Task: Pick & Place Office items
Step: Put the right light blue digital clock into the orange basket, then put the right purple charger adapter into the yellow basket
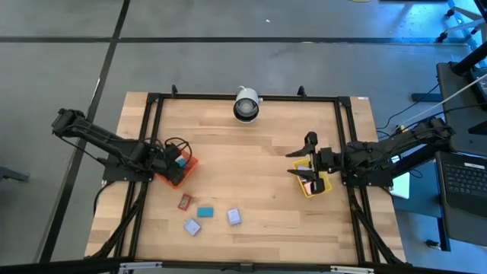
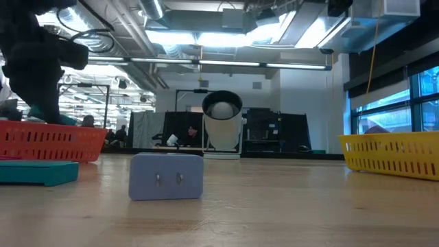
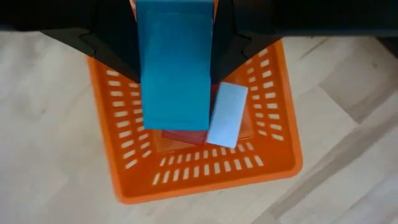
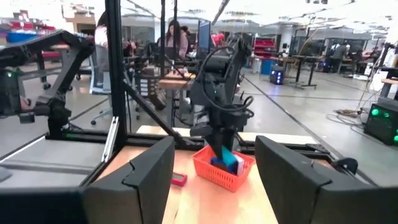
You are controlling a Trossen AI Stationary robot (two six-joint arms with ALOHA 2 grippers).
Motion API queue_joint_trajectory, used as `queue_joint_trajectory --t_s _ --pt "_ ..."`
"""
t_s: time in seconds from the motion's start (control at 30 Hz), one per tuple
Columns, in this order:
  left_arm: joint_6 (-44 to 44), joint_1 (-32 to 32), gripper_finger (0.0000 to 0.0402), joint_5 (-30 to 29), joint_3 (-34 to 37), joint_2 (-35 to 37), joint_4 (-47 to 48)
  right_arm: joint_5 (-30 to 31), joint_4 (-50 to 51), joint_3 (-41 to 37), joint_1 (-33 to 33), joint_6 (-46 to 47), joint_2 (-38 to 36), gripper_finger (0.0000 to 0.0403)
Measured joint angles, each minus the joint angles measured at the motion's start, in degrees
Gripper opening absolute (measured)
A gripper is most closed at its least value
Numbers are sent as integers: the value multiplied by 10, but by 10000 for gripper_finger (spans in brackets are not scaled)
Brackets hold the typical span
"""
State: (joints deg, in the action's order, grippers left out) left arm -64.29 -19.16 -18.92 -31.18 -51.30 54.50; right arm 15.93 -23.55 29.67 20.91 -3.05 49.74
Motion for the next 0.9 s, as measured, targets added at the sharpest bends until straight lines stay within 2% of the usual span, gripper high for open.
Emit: queue_joint_trajectory --t_s 0.47,0.9 --pt "-11 0 156 4 0 -94 0 -16 -22 0 0 0 13 223" --pt "-14 1 204 7 0 -98 -33 -20 -22 0 0 -2 13 223"
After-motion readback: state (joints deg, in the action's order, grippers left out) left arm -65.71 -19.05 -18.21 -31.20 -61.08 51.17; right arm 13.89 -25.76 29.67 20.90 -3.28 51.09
